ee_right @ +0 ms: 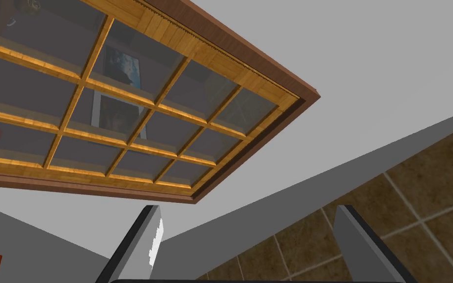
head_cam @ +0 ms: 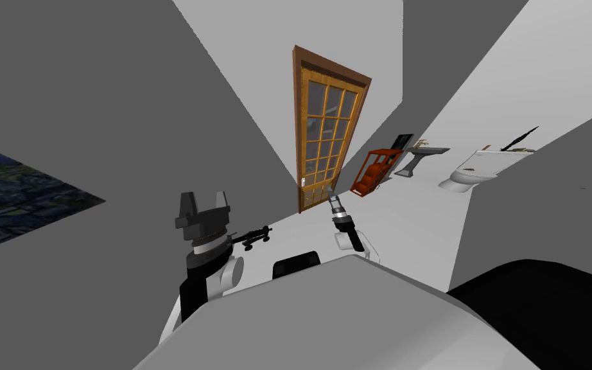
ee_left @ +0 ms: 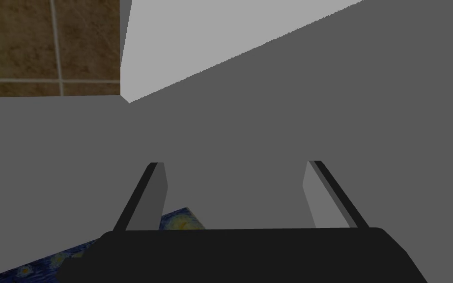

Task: Pull the door open

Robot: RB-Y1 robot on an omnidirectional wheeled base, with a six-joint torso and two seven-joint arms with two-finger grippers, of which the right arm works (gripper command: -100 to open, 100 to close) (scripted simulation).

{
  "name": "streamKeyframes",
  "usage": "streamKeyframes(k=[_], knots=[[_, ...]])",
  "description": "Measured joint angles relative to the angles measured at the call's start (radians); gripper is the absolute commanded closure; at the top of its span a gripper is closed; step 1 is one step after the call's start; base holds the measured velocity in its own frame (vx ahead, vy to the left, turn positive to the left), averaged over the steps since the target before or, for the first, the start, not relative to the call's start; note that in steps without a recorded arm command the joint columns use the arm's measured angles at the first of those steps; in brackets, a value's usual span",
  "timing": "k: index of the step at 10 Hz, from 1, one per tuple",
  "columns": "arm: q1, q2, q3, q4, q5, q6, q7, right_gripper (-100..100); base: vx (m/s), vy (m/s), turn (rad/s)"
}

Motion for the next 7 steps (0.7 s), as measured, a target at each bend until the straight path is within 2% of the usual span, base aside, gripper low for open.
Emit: streamKeyframes(k=[4, 7], knots=[[-0.037, -0.016, -0.007, 0.106, 0.022, -0.032, 0.072, -100, 0.098, -0.023, 0.011], [-0.068, -0.025, -0.014, 0.204, 0.039, -0.068, 0.129, -100, 0.096, -0.024, 0.012]])
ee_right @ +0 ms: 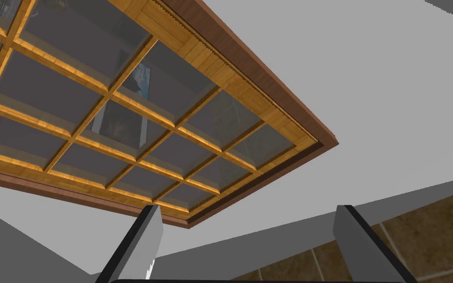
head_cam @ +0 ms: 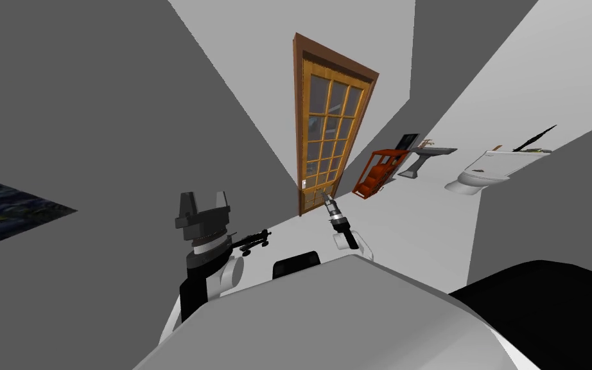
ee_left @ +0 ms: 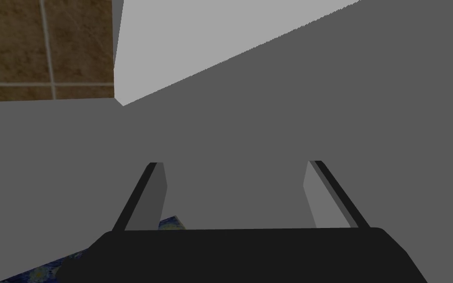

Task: Pull the door open

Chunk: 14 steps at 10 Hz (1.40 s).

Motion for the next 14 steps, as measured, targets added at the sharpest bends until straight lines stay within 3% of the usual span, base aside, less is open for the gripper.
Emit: streamKeyframes(k=[2, 7, 14], knots=[[-0.019, 0.000, 0.001, 0.054, 0.015, -0.014, 0.044, -100, 0.092, -0.025, 0.012], [-0.077, -0.022, -0.014, 0.214, 0.042, -0.065, 0.138, -100, 0.104, -0.022, 0.012], [-0.130, -0.038, -0.023, 0.400, 0.085, -0.127, 0.277, -100, 0.097, -0.030, 0.013]])
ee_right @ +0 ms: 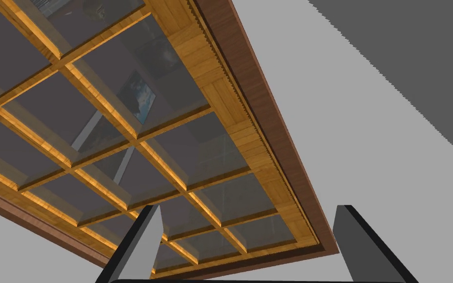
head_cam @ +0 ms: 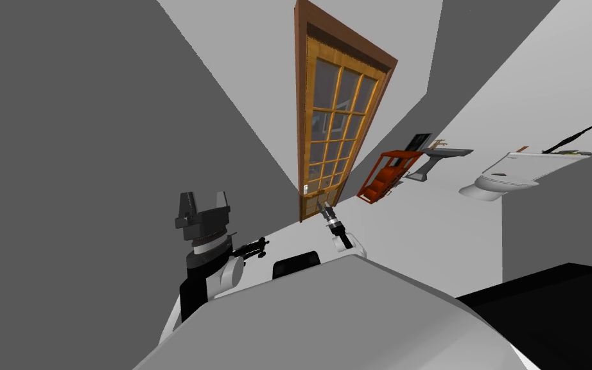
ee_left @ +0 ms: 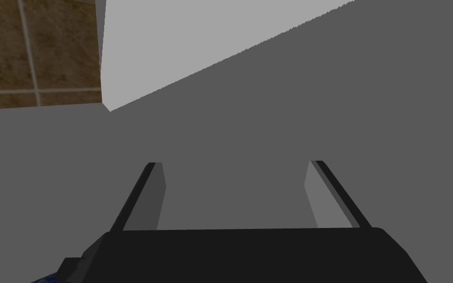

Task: Pull the door open

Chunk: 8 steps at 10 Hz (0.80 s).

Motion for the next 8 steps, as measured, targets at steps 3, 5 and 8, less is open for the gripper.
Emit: streamKeyframes(k=[3, 5, 8], knots=[[-0.022, -0.006, -0.005, 0.065, 0.012, -0.021, 0.041, -100, 0.068, -0.020, 0.007], [-0.034, -0.008, -0.006, 0.101, 0.020, -0.030, 0.068, -100, 0.049, -0.010, 0.008], [-0.060, -0.014, -0.012, 0.177, 0.034, -0.055, 0.113, -100, 0.090, -0.024, 0.011]])
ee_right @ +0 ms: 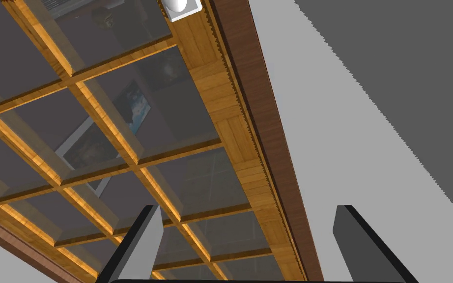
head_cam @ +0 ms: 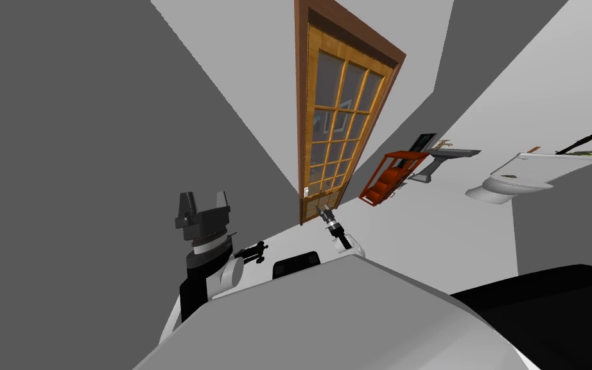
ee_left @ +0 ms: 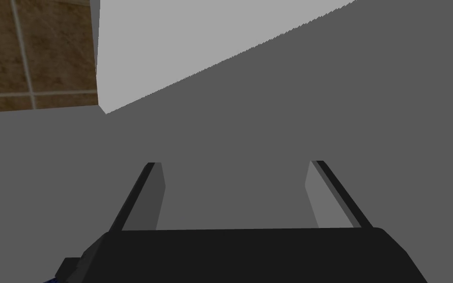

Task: Pull the door open

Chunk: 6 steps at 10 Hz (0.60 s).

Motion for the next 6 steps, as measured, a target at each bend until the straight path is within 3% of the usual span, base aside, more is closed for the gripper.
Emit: streamKeyframes(k=[6], knots=[[-0.052, -0.010, -0.011, 0.161, 0.031, -0.053, 0.105, -100, 0.101, -0.022, 0.010]])
